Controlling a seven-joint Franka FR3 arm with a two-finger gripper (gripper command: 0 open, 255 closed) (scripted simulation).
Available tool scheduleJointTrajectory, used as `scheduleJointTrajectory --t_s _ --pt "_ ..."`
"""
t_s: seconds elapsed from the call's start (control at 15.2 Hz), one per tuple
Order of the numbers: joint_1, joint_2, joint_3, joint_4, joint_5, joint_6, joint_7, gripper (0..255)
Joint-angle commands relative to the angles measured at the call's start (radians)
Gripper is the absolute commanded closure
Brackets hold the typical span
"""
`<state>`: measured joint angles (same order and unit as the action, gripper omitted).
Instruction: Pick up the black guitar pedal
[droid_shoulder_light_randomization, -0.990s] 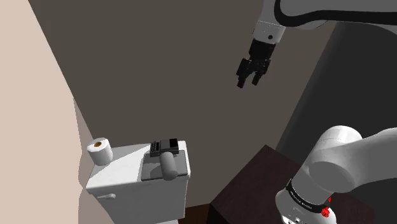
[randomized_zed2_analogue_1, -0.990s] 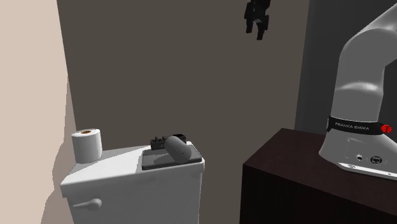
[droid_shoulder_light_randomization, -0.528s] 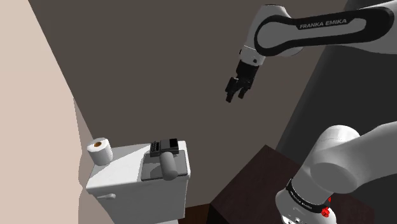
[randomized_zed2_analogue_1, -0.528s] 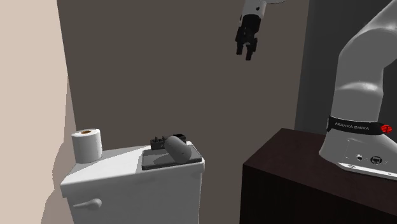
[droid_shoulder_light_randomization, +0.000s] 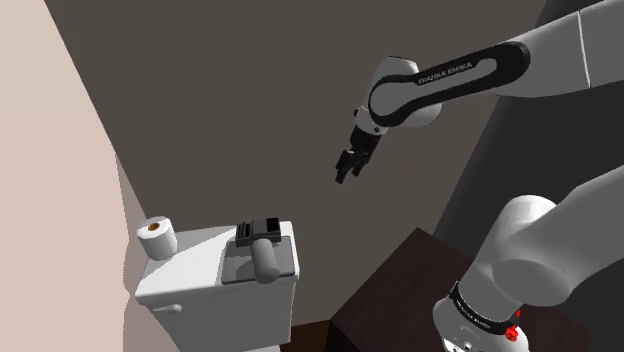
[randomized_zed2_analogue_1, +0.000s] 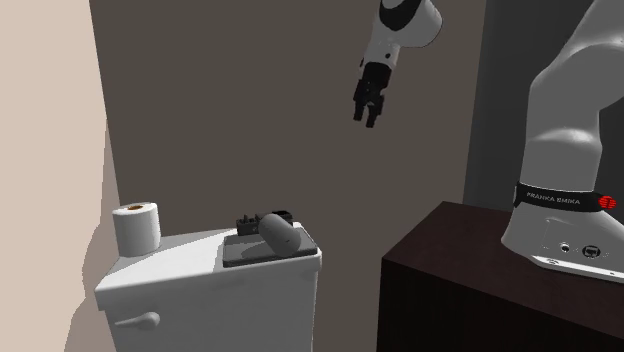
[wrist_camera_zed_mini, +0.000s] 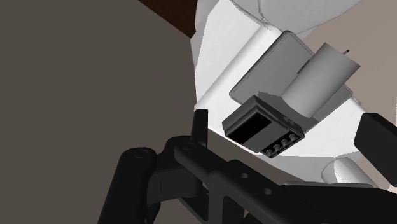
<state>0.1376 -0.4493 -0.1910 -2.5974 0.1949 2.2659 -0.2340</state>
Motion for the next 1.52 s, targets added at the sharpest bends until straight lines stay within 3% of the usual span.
scheduleJointTrajectory --t_s 0.0,0.33,0.66,1.06,1.45 --pt "0.033 0.087 -0.021 0.007 0.046 0.085 -0.063 0" --pt "0.121 0.288 -0.068 0.042 0.217 0.241 -0.258 0" --pt "0.175 0.506 -0.068 0.132 0.473 0.33 -0.513 0" --pt "0.145 0.757 0.019 0.292 0.736 0.369 -0.785 0" --pt "0.097 0.988 0.115 0.484 0.879 0.388 -0.963 0"
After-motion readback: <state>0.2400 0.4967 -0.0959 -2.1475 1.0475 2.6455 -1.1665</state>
